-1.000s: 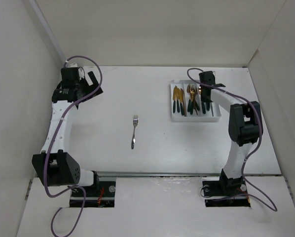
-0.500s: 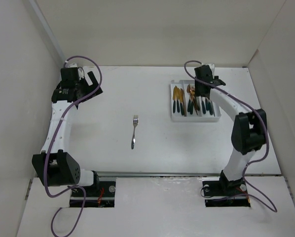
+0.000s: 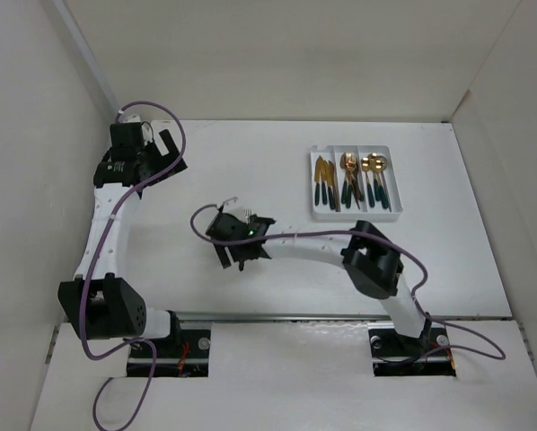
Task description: Sort the eating utensils into containers
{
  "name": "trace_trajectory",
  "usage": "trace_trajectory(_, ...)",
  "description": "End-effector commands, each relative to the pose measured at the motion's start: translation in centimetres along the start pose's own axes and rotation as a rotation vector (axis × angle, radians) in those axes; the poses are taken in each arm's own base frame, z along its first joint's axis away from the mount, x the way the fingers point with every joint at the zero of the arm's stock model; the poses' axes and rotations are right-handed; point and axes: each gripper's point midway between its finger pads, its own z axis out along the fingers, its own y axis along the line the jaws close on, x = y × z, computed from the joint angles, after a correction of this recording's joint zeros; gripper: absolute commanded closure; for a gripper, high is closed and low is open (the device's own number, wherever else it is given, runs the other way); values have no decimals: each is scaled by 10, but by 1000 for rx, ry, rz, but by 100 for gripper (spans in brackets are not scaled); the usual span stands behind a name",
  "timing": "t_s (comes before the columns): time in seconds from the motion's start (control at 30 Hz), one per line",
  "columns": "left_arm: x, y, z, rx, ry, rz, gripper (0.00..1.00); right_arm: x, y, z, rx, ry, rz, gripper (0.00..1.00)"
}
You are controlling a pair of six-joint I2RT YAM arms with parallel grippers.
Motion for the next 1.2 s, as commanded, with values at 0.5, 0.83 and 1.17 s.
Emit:
trace_trajectory(0.5, -16, -3, -32, 36, -105, -2, 0, 35, -10, 81, 110, 140, 179, 38)
trace_trajectory(0.83, -18, -4, -32, 40, -113, -2, 0, -11, -16, 45, 33, -6, 158, 100)
trace_trajectory(1.17, -15, -3, -30, 36, -105, -2, 0, -146, -187, -32, 158, -302, 226, 100)
